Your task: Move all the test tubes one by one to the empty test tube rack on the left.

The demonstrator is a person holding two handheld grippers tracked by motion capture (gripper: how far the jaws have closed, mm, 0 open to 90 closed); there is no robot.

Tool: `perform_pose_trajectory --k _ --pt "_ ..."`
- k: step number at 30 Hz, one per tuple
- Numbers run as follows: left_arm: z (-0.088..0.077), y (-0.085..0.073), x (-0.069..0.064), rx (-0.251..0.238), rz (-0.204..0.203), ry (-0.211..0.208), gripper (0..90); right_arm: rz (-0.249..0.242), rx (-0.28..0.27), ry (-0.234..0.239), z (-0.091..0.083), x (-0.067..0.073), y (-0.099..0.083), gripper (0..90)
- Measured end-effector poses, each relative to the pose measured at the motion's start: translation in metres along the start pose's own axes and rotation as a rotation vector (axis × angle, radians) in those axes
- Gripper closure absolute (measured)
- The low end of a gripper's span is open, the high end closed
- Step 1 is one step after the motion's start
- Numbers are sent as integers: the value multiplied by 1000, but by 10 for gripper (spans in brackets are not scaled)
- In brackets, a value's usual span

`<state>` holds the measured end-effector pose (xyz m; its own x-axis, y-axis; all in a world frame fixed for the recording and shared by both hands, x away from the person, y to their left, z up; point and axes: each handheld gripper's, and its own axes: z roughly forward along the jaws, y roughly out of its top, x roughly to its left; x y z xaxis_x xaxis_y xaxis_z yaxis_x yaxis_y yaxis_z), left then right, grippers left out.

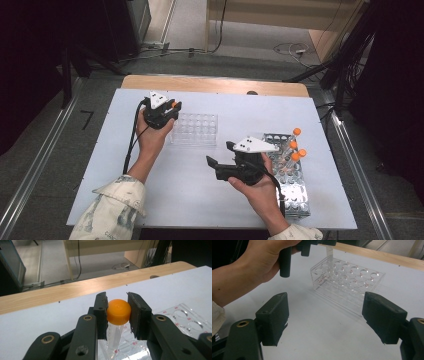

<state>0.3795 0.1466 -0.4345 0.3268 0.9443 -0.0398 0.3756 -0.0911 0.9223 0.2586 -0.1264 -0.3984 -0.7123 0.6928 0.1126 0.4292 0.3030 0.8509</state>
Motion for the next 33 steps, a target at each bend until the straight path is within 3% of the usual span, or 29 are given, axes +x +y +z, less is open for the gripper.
perform_pose_trajectory --k 3,7,16,26,33 --pt "1 -3 -1 7 -1 -1 680 4 4 -4 1 -1 -1 204" --pt "2 -3 -4 3 1 -8 565 12 7 -7 2 -3 -3 204" --pt "-7 0 -10 6 -51 -47 282 13 -3 -13 -2 -5 -4 204" --pt "-35 -6 -14 -18 -110 -107 203 34 -38 -39 -18 -14 -8 198" --pt "-50 -17 -14 -28 -119 -117 192 51 -63 -75 -36 -24 -14 198"
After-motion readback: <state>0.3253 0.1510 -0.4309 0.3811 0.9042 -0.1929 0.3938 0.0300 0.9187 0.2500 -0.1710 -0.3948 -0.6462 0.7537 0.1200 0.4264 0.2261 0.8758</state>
